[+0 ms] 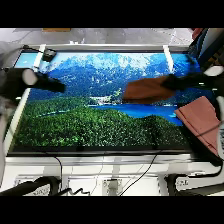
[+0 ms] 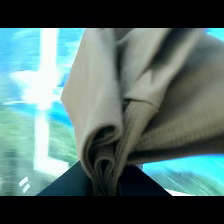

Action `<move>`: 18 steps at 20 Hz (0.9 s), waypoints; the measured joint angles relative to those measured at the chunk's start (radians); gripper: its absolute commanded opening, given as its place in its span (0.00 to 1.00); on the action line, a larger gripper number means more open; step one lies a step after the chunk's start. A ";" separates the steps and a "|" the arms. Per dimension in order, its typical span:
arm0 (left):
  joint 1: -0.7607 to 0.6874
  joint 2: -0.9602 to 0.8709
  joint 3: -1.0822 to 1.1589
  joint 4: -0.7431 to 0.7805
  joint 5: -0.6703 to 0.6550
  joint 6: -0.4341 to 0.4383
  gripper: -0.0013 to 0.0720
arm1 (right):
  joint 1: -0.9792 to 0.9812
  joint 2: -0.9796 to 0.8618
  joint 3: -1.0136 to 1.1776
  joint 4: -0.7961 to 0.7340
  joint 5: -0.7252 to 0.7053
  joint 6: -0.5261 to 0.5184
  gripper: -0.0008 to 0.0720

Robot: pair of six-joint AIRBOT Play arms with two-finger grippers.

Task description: Fold the clothes and pants, and hang the long-sleeved shirts on hangers.

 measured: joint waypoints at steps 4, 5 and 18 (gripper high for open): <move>0.077 0.120 0.000 0.079 -0.032 -0.050 0.04 | -0.232 0.141 0.004 -0.241 0.058 0.159 0.03; 0.085 0.135 0.000 0.086 -0.035 -0.054 0.04 | -0.287 0.165 0.004 -0.289 0.072 0.203 0.03; 0.106 0.147 -0.003 0.018 -0.050 -0.074 0.04 | -0.670 0.296 -0.053 -0.649 0.227 0.597 0.95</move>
